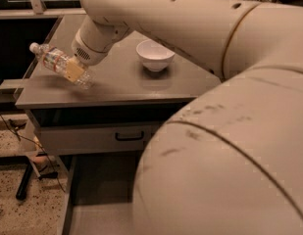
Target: Pick blue plastic bottle from middle drawer and place on counter
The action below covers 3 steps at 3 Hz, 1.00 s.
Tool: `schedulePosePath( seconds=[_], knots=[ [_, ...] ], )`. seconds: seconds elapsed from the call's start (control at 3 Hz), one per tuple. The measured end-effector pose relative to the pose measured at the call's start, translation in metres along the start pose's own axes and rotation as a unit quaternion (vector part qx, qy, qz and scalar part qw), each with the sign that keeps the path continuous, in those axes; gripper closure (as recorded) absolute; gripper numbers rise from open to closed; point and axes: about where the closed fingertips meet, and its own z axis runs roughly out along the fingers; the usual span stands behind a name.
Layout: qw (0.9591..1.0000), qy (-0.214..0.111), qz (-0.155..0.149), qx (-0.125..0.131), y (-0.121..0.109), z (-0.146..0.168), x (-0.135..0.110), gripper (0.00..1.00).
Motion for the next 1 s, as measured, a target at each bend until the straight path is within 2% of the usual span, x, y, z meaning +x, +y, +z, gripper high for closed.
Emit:
schedulePosePath(
  seconds=[0.33, 0.67, 1.0],
  knots=[
    [0.9999, 0.007, -0.003, -0.008, 0.0020, 0.0044, -0.0003, 1.00],
    [0.9999, 0.007, -0.003, -0.008, 0.0020, 0.0040, -0.0005, 0.85],
    [0.9999, 0.007, -0.003, -0.008, 0.0020, 0.0040, -0.0005, 0.60]
  ],
)
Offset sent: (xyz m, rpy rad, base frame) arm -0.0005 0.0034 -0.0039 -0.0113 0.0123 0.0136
